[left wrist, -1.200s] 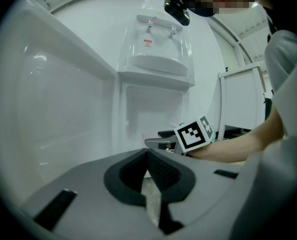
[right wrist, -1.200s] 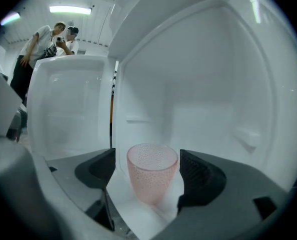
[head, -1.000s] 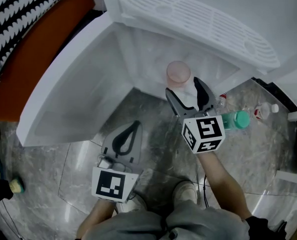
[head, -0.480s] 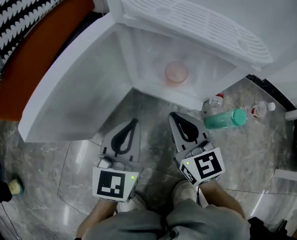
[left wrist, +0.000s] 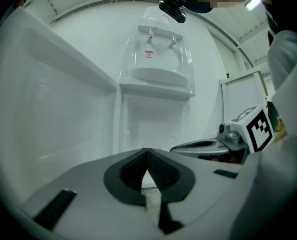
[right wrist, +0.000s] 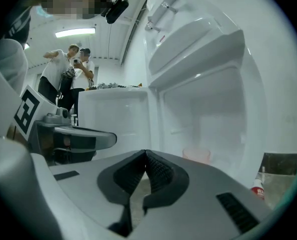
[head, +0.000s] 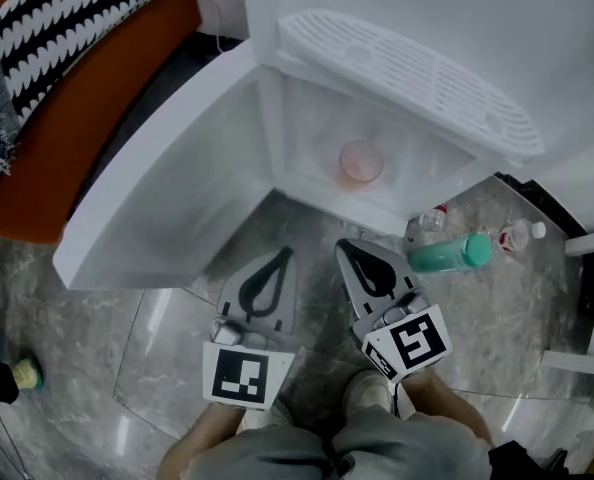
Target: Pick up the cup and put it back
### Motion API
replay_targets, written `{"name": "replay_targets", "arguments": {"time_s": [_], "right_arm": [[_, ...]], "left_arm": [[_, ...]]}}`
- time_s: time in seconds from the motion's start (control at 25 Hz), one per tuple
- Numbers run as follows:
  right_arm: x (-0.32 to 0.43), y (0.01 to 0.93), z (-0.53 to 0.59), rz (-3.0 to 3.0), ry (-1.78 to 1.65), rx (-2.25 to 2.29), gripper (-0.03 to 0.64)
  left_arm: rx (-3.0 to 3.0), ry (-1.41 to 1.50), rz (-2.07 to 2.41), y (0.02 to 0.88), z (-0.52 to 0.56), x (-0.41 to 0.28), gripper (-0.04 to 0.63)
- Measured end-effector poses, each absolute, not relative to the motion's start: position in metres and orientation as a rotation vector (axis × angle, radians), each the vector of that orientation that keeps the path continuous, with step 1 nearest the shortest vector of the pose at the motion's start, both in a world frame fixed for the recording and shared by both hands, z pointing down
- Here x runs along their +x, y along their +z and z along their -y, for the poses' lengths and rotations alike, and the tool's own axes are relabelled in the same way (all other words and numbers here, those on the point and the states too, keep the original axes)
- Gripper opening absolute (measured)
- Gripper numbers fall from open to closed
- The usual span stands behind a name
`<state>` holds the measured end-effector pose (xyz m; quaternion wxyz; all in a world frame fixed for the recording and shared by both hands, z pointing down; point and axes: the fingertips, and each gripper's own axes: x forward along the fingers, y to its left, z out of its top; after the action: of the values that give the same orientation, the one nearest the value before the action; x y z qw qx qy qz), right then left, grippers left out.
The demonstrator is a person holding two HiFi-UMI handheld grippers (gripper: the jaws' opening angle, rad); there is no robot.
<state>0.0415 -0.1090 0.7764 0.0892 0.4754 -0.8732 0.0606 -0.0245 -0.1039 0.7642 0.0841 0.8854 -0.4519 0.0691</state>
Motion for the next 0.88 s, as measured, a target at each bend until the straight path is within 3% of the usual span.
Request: {"name": "replay_targets", "arguments": {"time_s": [0.28,0.44,0.64,0.88], "right_arm": [[0.043,0.722,0.102,2.643,0.195,1.297,0.011],[0.046,0.662,0.044,2.693,0.34,1.09,0.011],[0.036,0.511,0.03,2.724,0.337,1.109,0.011],[0.037,0.274,0.036,2.737,0.386,1.15,0.011]], "left_arm": [[2.689,0.278,1.367,0.712,0.101,-0.017,0.012],[2.559,0.382,1.503,0.651,0.049,-0.014,0.012],[2.546,0.466,1.562,0.505,0.027,-0.019,0.012],[2.419,0.433,1.64,0.27,0.014,-0.028,0.012]]}}
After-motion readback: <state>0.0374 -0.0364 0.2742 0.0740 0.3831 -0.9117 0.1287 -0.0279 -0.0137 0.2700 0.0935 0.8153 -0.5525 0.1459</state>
